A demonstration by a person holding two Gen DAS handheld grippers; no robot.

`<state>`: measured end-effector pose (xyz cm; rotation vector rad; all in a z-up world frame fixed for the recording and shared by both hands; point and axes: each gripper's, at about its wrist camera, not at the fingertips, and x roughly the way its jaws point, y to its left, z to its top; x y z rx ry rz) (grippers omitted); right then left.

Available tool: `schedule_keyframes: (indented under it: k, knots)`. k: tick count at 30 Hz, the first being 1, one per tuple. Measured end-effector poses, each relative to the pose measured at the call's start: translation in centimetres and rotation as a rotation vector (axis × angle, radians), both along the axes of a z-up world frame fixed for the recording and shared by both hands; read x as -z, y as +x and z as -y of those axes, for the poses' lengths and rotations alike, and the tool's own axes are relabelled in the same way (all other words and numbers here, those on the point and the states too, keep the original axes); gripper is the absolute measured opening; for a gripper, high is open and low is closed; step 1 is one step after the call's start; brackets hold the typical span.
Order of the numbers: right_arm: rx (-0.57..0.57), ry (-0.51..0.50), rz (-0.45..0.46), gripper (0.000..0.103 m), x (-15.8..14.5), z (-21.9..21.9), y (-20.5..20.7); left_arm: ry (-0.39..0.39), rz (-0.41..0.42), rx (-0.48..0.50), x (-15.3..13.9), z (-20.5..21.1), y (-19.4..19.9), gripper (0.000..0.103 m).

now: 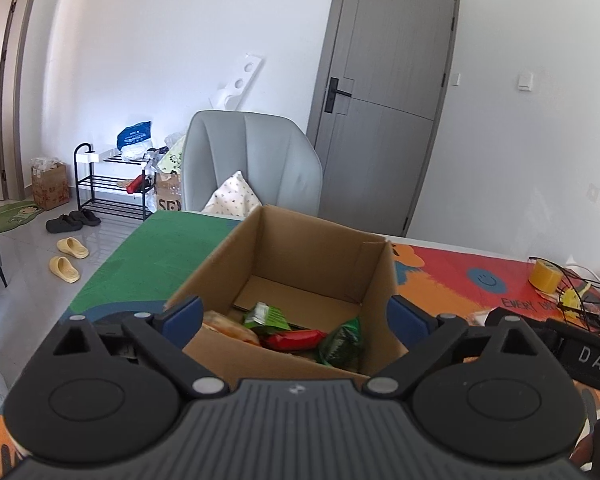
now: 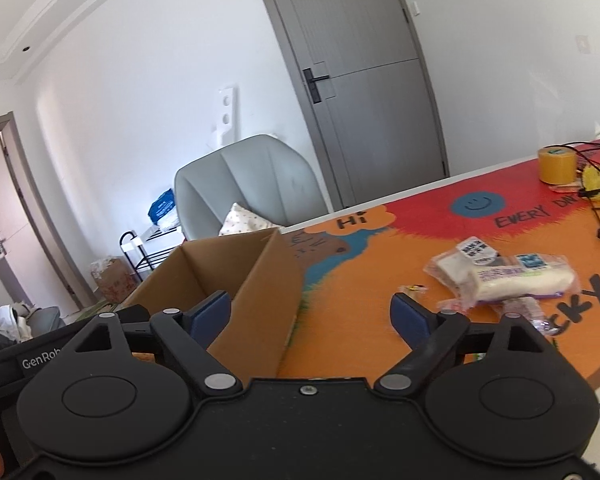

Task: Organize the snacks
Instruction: 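Move both tools back from the box toward the remaining snacks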

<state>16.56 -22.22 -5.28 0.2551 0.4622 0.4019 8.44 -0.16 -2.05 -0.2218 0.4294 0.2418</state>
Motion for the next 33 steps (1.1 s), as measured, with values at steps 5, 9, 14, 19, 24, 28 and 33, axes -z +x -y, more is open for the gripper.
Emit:
schedule_keyframes:
  k: [5, 9, 14, 19, 24, 28, 33]
  knots:
    - [0.038, 0.009, -0.002, 0.094, 0.2, 2.2, -0.3, 0.005, -0.018, 0.037, 0.1, 1.7, 0.3, 0.098]
    - [0.064, 0.013, -0.010, 0.097, 0.4, 3.8, -0.3, 0.008, -0.035, 0.071, 0.4, 3.0, 0.4, 0.098]
    - [0.084, 0.006, -0.019, 0.102, 0.5, 5.7, -0.5, 0.020, -0.049, 0.107, 0.6, 4.8, 0.6, 0.098]
    - [0.131, 0.005, -0.004, 0.103, 0.5, 8.3, -0.8, 0.032, -0.038, 0.145, 0.3, 6.3, 1.0, 0.098]
    - [0.194, -0.006, -0.016, 0.103, 1.4, 10.9, -0.5, 0.028, -0.046, 0.187, 0.6, 8.2, 1.6, 0.098]
    - [0.247, -0.015, -0.043, 0.102, 2.2, 12.5, -0.2, 0.031, -0.047, 0.227, 1.0, 9.6, 1.9, 0.098]
    - [0.276, -0.015, -0.060, 0.102, 2.9, 13.7, 0.0, 0.037, -0.049, 0.254, 1.6, 10.8, 2.4, 0.097]
